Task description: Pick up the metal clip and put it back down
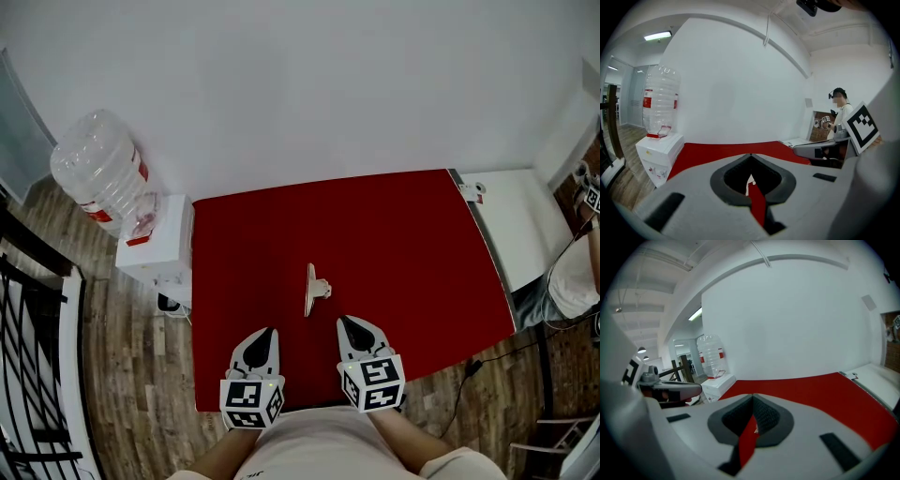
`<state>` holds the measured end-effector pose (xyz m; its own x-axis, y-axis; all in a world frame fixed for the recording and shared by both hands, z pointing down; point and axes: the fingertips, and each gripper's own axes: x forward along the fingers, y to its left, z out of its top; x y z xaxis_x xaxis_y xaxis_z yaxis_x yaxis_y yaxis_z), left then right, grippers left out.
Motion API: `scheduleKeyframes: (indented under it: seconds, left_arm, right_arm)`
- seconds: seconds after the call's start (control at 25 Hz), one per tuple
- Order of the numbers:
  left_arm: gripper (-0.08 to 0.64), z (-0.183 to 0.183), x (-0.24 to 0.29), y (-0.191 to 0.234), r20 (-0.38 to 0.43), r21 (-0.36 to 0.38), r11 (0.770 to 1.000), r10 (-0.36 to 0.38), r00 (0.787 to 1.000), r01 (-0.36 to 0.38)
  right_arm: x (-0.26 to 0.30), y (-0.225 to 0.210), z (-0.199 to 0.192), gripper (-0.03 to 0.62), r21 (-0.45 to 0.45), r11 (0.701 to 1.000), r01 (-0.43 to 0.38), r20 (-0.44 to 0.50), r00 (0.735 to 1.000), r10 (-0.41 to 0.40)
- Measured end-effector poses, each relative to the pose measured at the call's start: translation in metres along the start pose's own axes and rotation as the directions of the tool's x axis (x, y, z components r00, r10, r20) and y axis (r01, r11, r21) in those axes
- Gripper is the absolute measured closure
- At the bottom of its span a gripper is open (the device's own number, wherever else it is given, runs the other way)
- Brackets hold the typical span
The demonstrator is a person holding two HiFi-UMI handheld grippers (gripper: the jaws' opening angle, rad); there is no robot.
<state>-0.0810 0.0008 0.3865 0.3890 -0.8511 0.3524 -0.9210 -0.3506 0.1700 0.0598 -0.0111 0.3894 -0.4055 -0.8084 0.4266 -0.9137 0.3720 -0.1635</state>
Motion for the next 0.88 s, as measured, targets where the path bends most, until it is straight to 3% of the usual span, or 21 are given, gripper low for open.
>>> scheduleKeyframes:
  seconds: [0.88]
  left_arm:
    - [0.555,0.001,0.011,-0.003,0.003,0.01,1.0,0.0,1.0,0.0]
  right_arm:
    - [0.002,-0.003,-0.003,0.586,0.01,1.0,0.001,-0.008,1.0,-0.001]
